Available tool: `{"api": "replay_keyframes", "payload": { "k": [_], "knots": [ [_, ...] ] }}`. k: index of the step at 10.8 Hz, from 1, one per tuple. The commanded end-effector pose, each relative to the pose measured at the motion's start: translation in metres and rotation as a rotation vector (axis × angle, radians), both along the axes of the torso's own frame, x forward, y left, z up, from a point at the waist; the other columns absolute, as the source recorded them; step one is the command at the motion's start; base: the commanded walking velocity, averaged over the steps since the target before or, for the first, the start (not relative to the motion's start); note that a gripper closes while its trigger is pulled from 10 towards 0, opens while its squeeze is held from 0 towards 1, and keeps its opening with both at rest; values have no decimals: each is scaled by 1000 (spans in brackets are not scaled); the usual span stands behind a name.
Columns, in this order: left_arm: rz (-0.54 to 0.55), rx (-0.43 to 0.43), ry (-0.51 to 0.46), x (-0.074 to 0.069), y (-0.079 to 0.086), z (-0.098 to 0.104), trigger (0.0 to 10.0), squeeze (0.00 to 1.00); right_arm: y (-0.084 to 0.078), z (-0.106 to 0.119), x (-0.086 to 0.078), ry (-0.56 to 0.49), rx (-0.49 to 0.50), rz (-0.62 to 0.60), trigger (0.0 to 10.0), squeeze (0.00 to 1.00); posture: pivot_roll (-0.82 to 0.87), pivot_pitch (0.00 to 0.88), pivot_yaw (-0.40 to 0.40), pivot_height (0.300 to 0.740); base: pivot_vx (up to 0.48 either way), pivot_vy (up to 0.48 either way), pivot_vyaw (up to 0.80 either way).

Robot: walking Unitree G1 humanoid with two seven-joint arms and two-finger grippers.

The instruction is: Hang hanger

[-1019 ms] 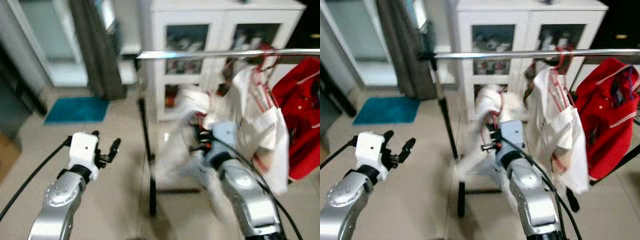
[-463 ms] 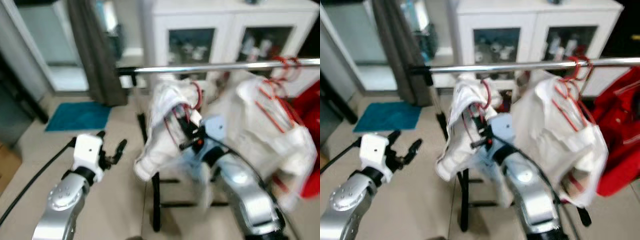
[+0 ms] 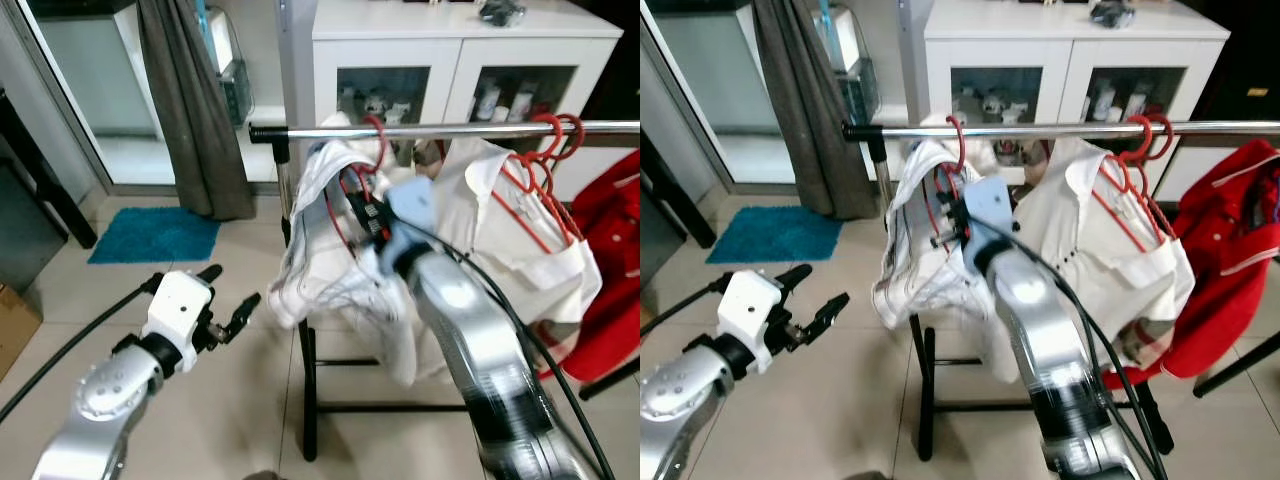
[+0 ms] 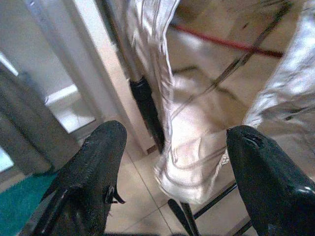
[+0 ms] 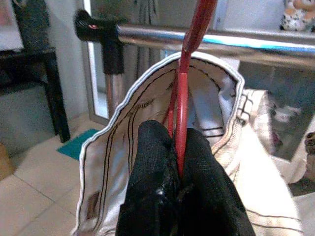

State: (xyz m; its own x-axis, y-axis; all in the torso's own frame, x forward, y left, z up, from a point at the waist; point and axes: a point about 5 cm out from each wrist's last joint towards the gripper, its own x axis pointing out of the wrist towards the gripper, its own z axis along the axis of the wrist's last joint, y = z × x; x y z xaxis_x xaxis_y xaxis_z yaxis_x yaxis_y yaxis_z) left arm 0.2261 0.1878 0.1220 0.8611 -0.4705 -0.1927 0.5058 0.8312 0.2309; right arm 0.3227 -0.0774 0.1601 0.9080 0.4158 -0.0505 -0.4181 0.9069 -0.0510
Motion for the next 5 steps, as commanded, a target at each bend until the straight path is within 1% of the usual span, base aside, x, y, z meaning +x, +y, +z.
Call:
{"api": "replay_keyframes", "payload": {
  "k": [1, 2, 3, 5],
  "knots": [
    [-41, 1, -10, 1, -3, 8, 10000, 0, 0, 12, 13, -20, 16, -34, 10000, 0, 18, 0, 61, 740, 0, 0, 0],
    [-72, 3, -12, 1, -7, 11, 10000, 0, 5, 9, 25, 23, 1, -34, 10000, 0, 21, 0, 62, 740, 0, 0, 0],
    [-131, 2, -12, 1, -13, 17, 10000, 0, 7, 12, 44, 65, 18, -73, 10000, 0, 22, 0, 65, 740, 0, 0, 0],
    [-153, -2, -19, 3, -16, 23, 10000, 0, 10, 15, 59, 95, 24, -88, 10000, 0, 26, 0, 72, 740, 0, 0, 0]
  ]
}}
